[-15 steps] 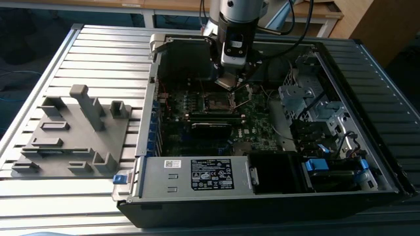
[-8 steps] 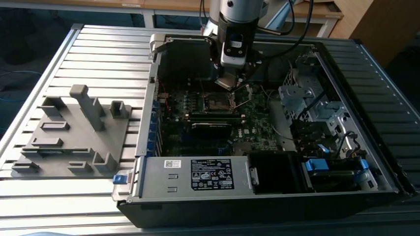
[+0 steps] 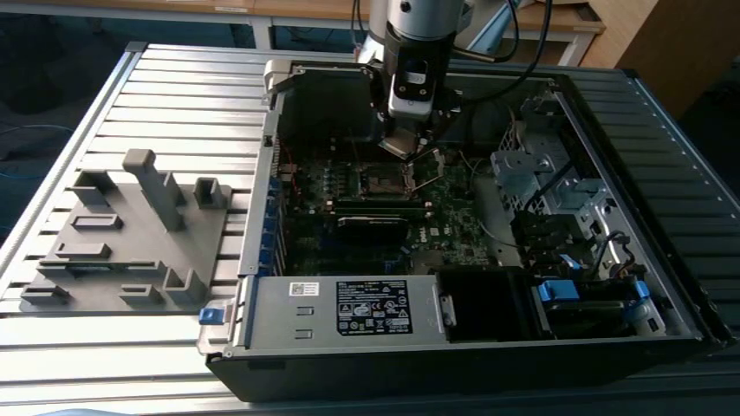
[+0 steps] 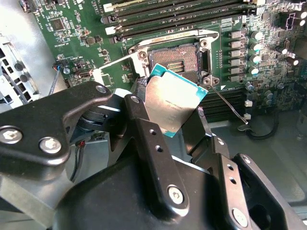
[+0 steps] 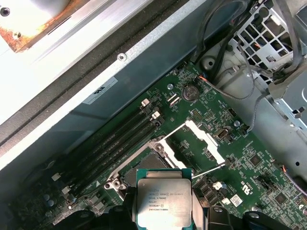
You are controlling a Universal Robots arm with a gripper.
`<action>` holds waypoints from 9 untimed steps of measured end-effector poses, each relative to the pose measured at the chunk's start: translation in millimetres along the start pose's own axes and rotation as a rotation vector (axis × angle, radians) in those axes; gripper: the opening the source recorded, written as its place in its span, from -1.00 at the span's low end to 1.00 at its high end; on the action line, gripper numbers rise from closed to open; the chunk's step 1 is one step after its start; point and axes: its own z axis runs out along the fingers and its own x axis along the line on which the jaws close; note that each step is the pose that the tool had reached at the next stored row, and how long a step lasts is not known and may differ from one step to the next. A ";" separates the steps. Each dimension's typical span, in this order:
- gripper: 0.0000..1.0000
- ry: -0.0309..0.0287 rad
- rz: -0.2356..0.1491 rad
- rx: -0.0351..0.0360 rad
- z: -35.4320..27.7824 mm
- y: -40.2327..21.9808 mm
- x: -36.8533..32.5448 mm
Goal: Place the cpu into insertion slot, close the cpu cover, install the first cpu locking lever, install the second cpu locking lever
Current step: 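Place the cpu into insertion slot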
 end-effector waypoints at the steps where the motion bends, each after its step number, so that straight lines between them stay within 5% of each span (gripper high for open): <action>1: 0.08 0.0000 0.000 0.0000 0.0 0.0 0.0; 9: 0.08 -0.0004 0.005 0.0001 0.7 -0.1 0.0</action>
